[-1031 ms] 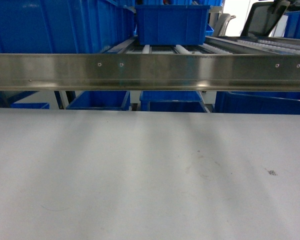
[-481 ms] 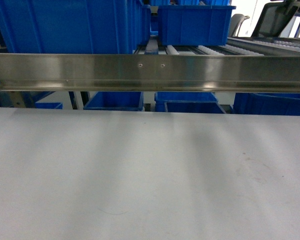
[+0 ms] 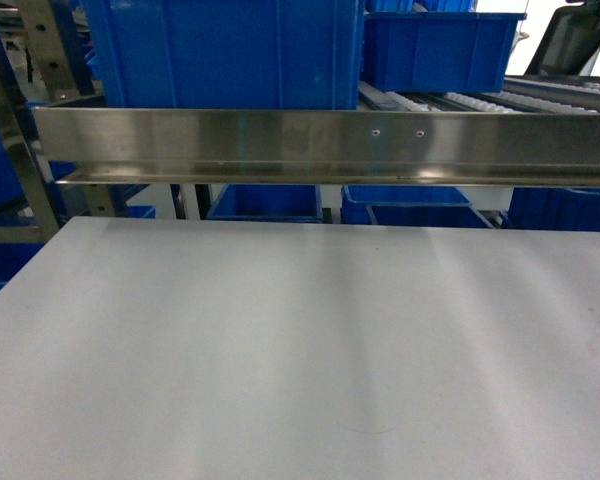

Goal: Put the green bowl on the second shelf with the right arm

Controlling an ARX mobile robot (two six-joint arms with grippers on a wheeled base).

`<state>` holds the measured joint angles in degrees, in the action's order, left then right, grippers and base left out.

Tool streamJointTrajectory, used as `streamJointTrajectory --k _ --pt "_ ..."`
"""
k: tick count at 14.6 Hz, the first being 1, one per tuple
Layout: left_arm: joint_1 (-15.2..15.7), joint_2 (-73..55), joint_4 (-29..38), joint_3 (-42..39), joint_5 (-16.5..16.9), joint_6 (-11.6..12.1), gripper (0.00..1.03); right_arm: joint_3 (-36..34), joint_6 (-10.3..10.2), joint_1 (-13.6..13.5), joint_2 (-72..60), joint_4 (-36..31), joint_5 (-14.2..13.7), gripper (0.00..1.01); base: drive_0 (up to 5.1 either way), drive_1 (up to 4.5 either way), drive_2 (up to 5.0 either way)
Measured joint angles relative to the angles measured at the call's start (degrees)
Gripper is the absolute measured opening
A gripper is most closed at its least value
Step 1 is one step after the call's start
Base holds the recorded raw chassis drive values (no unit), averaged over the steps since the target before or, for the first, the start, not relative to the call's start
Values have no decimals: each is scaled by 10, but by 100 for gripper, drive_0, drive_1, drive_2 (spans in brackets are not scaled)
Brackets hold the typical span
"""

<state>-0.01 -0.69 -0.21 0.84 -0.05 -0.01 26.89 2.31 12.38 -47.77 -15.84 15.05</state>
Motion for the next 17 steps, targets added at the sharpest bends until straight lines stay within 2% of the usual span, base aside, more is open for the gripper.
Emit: streamJointTrajectory --k 4,17 --pt "0 0 0 0 0 0 98 0 0 0 0 -1 0 2 0 0 0" --pt "0 0 -1 0 0 0 98 0 0 0 0 0 0 2 -496 238 238"
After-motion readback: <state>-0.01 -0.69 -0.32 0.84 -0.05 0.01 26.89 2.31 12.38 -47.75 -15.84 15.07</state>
